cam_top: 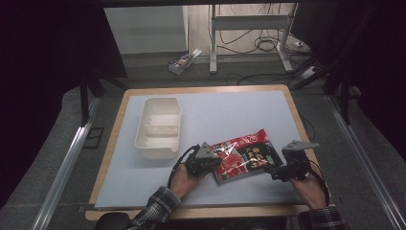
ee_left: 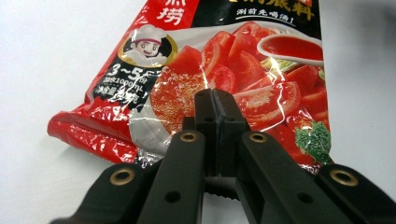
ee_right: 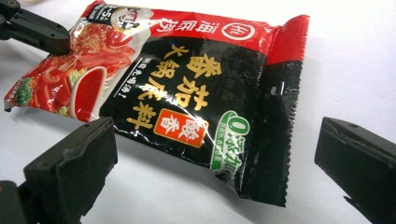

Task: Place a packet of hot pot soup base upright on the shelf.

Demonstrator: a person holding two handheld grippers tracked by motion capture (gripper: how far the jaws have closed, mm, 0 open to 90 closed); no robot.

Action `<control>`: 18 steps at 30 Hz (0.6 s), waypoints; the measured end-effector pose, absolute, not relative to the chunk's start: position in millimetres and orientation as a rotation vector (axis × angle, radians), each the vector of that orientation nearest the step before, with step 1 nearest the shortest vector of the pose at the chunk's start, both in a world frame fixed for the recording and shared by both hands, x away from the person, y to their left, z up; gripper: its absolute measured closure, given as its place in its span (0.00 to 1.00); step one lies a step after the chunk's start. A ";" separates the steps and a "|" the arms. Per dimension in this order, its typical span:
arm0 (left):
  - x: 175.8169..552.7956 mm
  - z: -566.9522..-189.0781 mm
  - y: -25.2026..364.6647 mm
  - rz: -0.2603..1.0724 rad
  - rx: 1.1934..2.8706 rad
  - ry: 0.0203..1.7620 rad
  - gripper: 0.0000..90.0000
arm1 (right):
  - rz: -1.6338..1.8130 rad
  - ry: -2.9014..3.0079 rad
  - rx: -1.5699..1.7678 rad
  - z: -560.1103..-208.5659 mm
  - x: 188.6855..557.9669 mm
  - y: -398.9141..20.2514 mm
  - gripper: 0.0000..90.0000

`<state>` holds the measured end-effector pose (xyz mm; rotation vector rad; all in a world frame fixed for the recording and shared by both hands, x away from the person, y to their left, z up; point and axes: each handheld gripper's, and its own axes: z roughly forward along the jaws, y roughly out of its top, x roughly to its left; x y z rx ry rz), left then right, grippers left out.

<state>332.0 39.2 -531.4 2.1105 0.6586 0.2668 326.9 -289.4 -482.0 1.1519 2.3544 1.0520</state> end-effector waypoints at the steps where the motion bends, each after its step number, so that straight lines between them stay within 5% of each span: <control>1: 331.8 -532.7 39.4 0.264 2.112 0.662 1.00 | 1.052 2.351 1.153 -481.4 326.4 -289.3 0.00; 18: 326.7 -539.7 44.4 0.290 2.132 0.657 1.00 | 1.114 2.392 1.193 -476.1 329.1 -273.0 0.00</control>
